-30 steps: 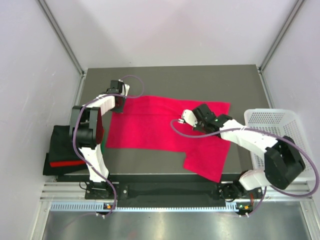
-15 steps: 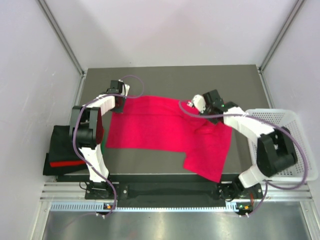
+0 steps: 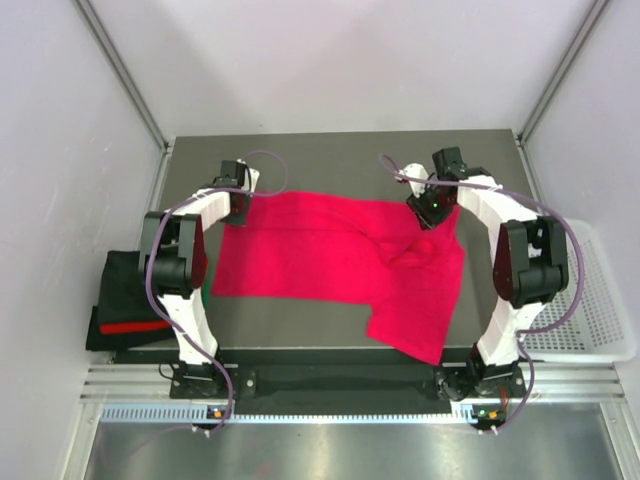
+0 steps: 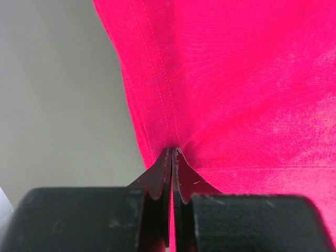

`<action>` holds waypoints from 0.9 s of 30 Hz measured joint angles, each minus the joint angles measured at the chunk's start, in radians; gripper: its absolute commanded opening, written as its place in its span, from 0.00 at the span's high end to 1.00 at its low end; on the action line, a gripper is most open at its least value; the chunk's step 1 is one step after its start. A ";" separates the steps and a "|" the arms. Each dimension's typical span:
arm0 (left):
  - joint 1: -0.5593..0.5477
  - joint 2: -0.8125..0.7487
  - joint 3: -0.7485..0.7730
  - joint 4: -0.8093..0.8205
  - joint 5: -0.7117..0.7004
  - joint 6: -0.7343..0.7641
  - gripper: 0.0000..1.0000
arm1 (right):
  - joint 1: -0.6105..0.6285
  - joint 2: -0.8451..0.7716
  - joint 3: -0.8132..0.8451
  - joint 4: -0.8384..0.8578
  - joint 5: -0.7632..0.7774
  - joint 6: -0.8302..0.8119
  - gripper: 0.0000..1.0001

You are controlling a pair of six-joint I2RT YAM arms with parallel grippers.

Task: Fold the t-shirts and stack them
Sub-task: Fold the tshirt

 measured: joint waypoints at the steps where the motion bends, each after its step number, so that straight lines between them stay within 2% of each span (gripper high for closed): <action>1: 0.000 0.000 0.000 0.000 0.000 0.000 1.00 | 0.000 0.002 0.003 -0.013 -0.021 0.000 0.62; 6: 0.000 0.000 0.000 0.000 0.000 0.000 1.00 | -0.003 0.036 0.008 -0.061 -0.076 -0.002 0.62; 17: 0.000 0.000 0.000 0.000 0.000 0.001 1.00 | -0.024 0.101 0.009 -0.094 -0.072 -0.009 0.66; 19: 0.000 0.000 0.000 0.000 0.000 0.001 1.00 | -0.026 0.105 0.009 -0.100 -0.072 -0.011 0.72; 21: 0.000 0.000 0.000 0.000 0.000 0.002 1.00 | -0.026 0.107 0.009 -0.110 -0.075 -0.018 0.87; 24: 0.000 0.000 0.000 0.000 0.000 0.001 1.00 | -0.026 0.107 0.008 -0.119 -0.079 -0.024 0.92; 27: 0.000 0.000 0.000 0.000 0.000 0.002 1.00 | -0.026 0.086 -0.013 -0.123 -0.088 -0.027 0.92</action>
